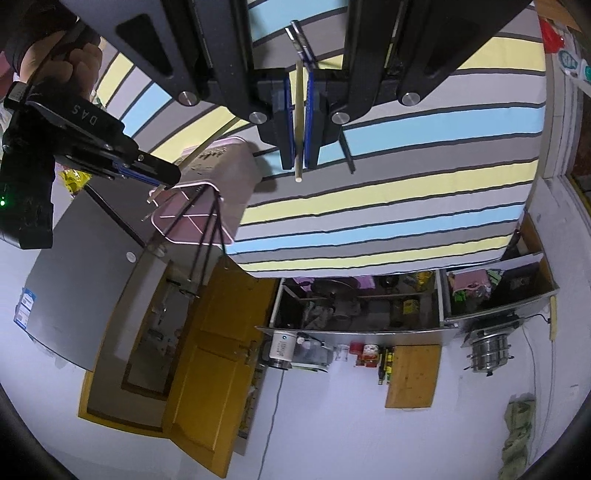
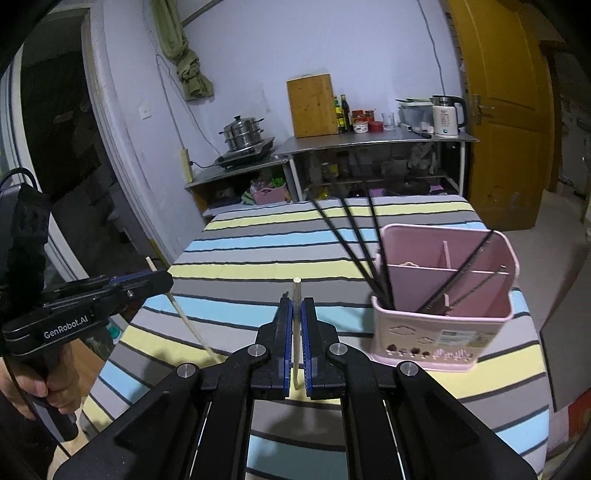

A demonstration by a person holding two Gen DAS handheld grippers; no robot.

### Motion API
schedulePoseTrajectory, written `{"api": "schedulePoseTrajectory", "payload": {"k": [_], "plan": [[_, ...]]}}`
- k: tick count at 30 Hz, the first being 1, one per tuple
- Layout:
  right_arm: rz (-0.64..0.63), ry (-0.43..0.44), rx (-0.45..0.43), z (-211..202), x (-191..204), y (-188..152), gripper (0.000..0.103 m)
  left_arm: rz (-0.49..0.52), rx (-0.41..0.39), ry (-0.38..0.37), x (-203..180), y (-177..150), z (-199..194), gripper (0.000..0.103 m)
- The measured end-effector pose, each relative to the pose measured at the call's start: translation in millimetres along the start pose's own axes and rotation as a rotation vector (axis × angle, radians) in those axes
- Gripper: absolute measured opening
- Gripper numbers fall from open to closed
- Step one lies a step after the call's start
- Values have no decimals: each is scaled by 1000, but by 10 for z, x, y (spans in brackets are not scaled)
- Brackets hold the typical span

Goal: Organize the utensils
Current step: 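Carry the wooden chopstick over the pink caddy and lower it in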

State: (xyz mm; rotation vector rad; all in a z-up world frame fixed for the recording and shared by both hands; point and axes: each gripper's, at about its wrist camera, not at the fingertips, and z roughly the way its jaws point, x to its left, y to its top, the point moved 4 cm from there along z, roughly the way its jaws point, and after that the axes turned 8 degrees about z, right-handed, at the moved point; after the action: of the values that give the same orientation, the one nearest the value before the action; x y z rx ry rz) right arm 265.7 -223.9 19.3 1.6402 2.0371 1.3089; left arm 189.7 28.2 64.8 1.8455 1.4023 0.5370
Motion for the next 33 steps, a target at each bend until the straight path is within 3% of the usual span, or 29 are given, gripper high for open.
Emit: {"api": "schedulePoseTrajectory", "payload": {"k": [15,33], "plan": [[78,-75,-71,-408,-502,97,5,65,18,-131,-663,199,287,5],[86,-112,-262,-892,-692,838,5,109,-156,-171,-960,1273,223,5]]}}
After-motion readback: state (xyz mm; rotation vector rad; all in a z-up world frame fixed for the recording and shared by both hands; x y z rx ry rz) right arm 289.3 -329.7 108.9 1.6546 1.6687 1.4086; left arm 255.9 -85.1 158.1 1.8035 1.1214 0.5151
